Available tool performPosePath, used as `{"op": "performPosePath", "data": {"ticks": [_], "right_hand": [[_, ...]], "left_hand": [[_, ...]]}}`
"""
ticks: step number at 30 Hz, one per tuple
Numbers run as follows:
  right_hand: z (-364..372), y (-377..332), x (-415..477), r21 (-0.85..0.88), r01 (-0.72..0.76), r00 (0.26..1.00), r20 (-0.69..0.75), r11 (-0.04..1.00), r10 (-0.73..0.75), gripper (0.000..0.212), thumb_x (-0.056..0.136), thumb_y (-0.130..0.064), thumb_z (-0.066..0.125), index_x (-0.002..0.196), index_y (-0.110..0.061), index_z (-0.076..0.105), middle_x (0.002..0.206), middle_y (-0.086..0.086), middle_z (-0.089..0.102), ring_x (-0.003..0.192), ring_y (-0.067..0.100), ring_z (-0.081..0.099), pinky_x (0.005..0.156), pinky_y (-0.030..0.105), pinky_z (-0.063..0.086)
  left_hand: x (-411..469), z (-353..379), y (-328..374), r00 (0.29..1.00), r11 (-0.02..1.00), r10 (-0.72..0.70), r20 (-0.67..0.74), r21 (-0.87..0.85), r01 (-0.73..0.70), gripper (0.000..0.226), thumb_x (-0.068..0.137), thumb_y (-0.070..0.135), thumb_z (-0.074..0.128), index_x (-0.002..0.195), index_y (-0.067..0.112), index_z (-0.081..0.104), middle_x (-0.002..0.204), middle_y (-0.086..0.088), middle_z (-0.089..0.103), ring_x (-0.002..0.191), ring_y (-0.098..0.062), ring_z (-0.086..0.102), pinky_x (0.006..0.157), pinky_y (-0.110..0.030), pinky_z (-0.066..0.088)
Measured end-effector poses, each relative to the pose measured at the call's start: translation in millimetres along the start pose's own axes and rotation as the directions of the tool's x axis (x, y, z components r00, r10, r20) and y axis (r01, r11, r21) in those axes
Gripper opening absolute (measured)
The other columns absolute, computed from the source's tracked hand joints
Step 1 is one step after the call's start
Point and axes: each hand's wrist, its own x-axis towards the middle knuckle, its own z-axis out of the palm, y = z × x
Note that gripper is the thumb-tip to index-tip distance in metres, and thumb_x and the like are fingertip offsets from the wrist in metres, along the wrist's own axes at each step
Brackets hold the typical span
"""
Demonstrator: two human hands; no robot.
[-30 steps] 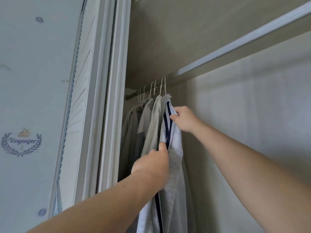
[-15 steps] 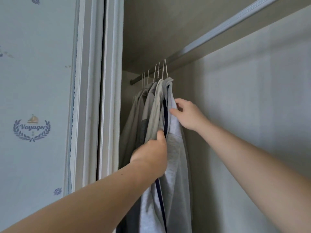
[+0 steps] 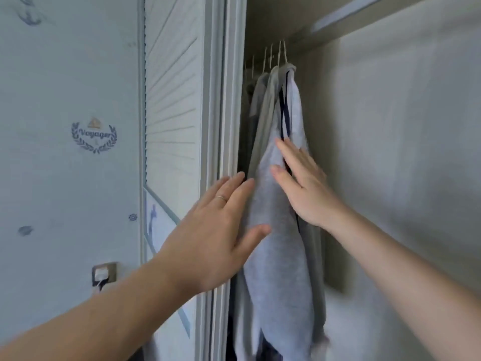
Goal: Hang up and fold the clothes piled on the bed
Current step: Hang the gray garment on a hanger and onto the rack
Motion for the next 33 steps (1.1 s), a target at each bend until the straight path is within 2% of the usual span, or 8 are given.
{"op": "performPosePath", "data": {"ticks": [3, 6, 10, 13, 17, 23, 28, 33], "right_hand": [[20.4, -36.0, -43.0, -0.029, 0.053, 0.996, 0.079, 0.998, -0.051, 0.066, 0.091, -0.074, 0.019, 0.152, -0.057, -0.001, 0.165, -0.025, -0.003, 0.153, 0.007, -0.011, 0.124, 0.052, -0.003], [47.0, -78.9, -88.0, -0.054, 0.125, 0.978, 0.178, 0.991, -0.113, 0.067, 0.091, -0.076, 0.014, 0.152, -0.056, -0.006, 0.165, -0.024, -0.009, 0.153, 0.008, -0.014, 0.121, 0.051, -0.008], [90.7, -148.8, -157.7, -0.06, 0.204, 0.931, 0.32, 0.977, -0.175, 0.072, 0.089, -0.076, 0.011, 0.154, -0.051, -0.007, 0.166, -0.02, -0.012, 0.153, 0.013, -0.017, 0.12, 0.054, -0.01], [125.8, -210.6, -223.3, 0.028, 0.246, 0.862, 0.452, 0.969, -0.232, 0.072, 0.088, -0.078, 0.008, 0.153, -0.052, -0.01, 0.164, -0.023, -0.015, 0.153, 0.012, -0.019, 0.12, 0.053, -0.012], [167.9, -293.4, -318.4, 0.158, 0.265, 0.749, 0.588, 0.951, -0.306, 0.073, 0.09, -0.079, 0.011, 0.155, -0.048, -0.005, 0.166, -0.019, -0.011, 0.154, 0.016, -0.014, 0.121, 0.056, -0.006], [205.0, -424.7, -454.2, 0.424, 0.21, 0.53, 0.708, 0.881, -0.467, 0.078, 0.085, -0.078, 0.009, 0.156, -0.047, 0.0, 0.167, -0.02, -0.007, 0.154, 0.013, -0.012, 0.122, 0.054, -0.007], [222.9, -517.3, -552.6, 0.579, 0.22, 0.295, 0.727, 0.785, -0.62, 0.079, 0.084, -0.079, 0.009, 0.156, -0.048, -0.002, 0.167, -0.018, -0.007, 0.154, 0.013, -0.013, 0.121, 0.054, -0.007], [238.6, -592.1, -628.2, 0.673, 0.346, 0.041, 0.685, 0.653, -0.727, 0.073, 0.089, -0.075, 0.01, 0.155, -0.049, -0.01, 0.166, -0.021, -0.014, 0.152, 0.012, -0.018, 0.121, 0.053, -0.009]], "left_hand": [[-72.1, -17.3, -9.3, 0.994, 0.992, -0.101, -0.026, 0.077, 0.103, 0.085, 0.091, 0.078, 0.009, 0.161, 0.031, 0.004, 0.168, 0.009, 0.0, 0.155, -0.014, -0.01, 0.126, -0.038, 0.002], [-146.7, -31.9, -18.7, 0.961, 0.952, -0.278, -0.001, 0.133, 0.275, 0.085, 0.089, 0.079, 0.003, 0.16, 0.033, -0.003, 0.168, 0.01, -0.011, 0.153, -0.016, -0.019, 0.125, -0.044, -0.001], [-254.8, -57.7, -24.6, 0.873, 0.853, -0.488, 0.029, 0.227, 0.469, 0.083, 0.089, 0.079, 0.004, 0.16, 0.036, -0.004, 0.167, 0.01, -0.016, 0.152, -0.017, -0.022, 0.124, -0.047, -0.003], [-348.8, -84.4, -16.3, 0.775, 0.749, -0.629, 0.058, 0.312, 0.584, 0.083, 0.089, 0.08, 0.004, 0.16, 0.036, 0.001, 0.169, 0.007, -0.009, 0.154, -0.022, -0.014, 0.124, -0.051, -0.001], [-473.3, -123.4, 8.6, 0.586, 0.57, -0.807, 0.072, 0.353, 0.742, 0.086, 0.088, 0.081, 0.003, 0.16, 0.035, 0.003, 0.168, 0.007, -0.01, 0.153, -0.02, -0.017, 0.123, -0.052, -0.003], [-651.1, -189.7, 72.1, 0.244, 0.225, -0.97, 0.003, 0.39, 0.893, 0.088, 0.081, 0.082, 0.001, 0.158, 0.04, -0.005, 0.167, 0.01, -0.016, 0.152, -0.019, -0.021, 0.123, -0.053, -0.007], [-774.9, -228.8, 142.8, -0.032, -0.064, -0.996, -0.08, 0.428, 0.902, 0.09, 0.08, 0.085, -0.006, 0.158, 0.04, -0.007, 0.168, 0.008, -0.013, 0.153, -0.02, -0.021, 0.123, -0.053, -0.008], [-867.2, -252.5, 210.7, -0.306, -0.357, -0.932, -0.194, 0.346, 0.868, 0.089, 0.079, 0.086, -0.006, 0.157, 0.043, -0.007, 0.167, 0.011, -0.014, 0.152, -0.017, -0.023, 0.123, -0.052, -0.009]]}}
